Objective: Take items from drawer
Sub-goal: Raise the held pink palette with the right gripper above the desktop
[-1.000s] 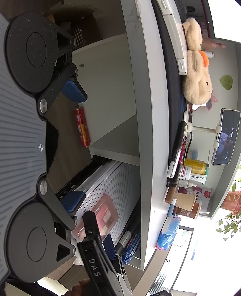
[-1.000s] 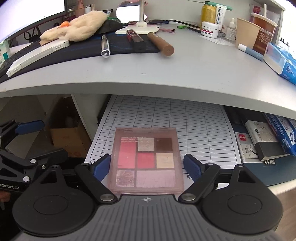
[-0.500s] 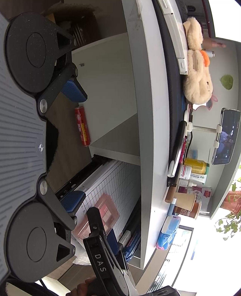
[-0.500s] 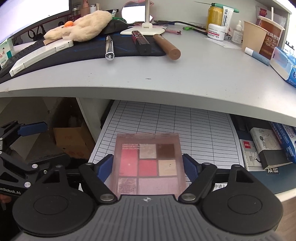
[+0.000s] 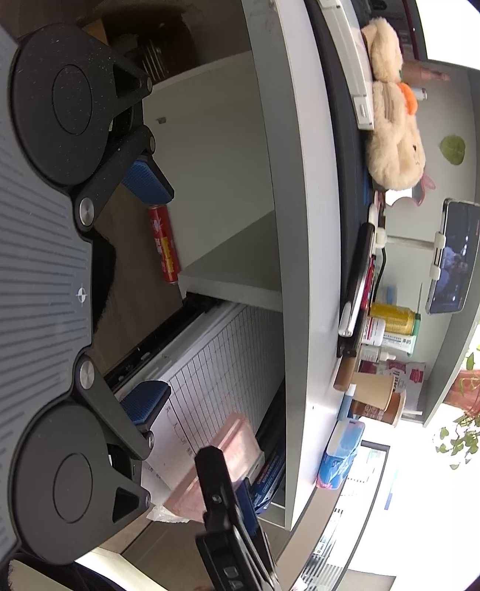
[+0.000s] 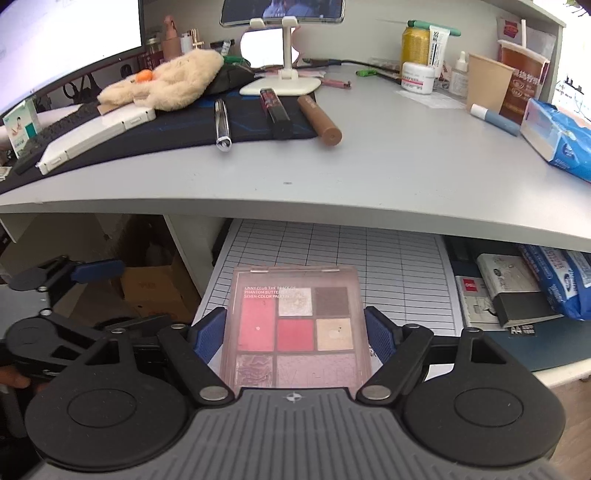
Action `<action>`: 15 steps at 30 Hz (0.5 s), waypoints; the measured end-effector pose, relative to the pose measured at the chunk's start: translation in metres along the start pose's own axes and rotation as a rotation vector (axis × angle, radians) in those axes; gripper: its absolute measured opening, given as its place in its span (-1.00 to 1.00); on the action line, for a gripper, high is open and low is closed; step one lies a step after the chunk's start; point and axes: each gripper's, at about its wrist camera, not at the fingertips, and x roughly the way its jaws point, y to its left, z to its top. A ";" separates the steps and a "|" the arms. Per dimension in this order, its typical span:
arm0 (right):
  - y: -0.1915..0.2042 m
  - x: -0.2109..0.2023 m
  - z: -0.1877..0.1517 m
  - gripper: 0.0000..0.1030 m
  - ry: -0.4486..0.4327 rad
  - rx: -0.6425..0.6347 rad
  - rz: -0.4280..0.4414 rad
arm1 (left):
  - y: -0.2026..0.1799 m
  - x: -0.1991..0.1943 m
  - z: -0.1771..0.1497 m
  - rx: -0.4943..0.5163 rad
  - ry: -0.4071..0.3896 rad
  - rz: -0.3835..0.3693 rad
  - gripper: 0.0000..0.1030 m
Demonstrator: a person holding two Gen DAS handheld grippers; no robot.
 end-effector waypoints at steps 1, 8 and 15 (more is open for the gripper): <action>0.000 -0.004 0.000 0.48 -0.008 0.002 0.007 | -0.001 0.000 0.000 0.003 0.000 -0.004 0.98; 0.001 -0.026 0.008 0.48 -0.076 0.005 0.057 | -0.002 -0.001 0.000 0.005 -0.003 -0.007 0.98; -0.006 -0.038 0.031 0.48 -0.191 0.018 0.027 | -0.002 -0.001 0.000 0.002 -0.005 -0.013 0.98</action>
